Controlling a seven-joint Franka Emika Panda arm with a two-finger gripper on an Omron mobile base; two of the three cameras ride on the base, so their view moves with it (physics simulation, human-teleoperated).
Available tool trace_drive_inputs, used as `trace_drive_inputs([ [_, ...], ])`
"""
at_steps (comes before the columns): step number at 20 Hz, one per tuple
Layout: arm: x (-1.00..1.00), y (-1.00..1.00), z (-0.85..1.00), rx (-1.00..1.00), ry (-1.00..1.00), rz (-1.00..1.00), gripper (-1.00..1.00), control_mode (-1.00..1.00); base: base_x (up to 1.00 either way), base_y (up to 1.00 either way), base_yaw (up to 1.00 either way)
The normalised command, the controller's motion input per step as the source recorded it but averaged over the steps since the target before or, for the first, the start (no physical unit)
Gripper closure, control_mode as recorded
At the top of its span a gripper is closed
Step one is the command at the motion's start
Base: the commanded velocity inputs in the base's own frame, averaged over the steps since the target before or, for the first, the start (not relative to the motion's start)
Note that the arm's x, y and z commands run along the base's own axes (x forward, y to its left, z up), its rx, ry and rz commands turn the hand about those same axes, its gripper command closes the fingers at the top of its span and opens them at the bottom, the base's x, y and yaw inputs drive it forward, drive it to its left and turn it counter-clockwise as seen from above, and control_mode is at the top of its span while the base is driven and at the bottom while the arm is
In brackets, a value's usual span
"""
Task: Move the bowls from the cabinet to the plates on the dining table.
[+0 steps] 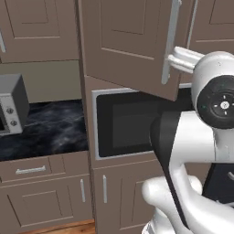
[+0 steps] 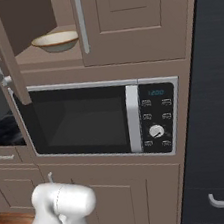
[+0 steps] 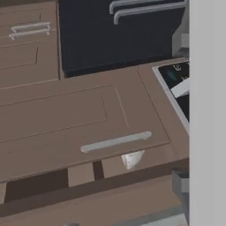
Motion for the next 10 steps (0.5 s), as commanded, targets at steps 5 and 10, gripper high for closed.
trace_drive_inputs([
  [5,-0.26,-0.09,0.12,0.02,0.0,0.18,-1.0,-1.0,0.0,0.0,0.0],
  [10,-0.22,-0.17,0.13,0.0,-0.02,0.17,-1.0,-1.0,0.0,0.0,0.0],
])
